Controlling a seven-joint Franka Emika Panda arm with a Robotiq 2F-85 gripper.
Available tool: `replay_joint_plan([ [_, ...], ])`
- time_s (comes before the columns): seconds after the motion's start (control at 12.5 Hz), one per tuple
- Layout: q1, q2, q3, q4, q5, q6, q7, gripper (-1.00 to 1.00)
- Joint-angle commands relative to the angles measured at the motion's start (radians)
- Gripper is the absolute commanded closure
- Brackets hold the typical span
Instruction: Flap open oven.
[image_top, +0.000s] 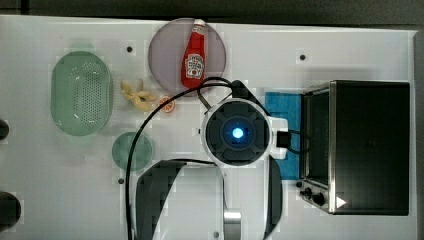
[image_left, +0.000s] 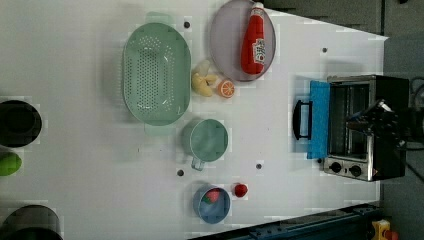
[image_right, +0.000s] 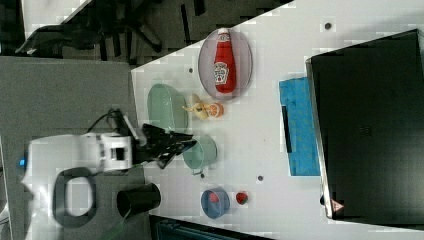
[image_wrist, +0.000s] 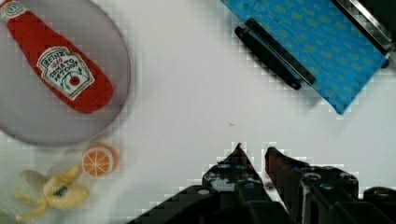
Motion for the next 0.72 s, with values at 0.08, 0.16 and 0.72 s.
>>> replay_joint_plan([
  [0.08,-0.004,-0.059,-0.004,0.142,0.011,-0.174,0.045,0.65],
  [0.16,-0.004,-0.055,-0.008,0.186,0.013,-0.246,0.047,0.65],
  [0.72,-0.003,-0.047,-0.012,0.272,0.019,-0.348,0.042,0.65],
])
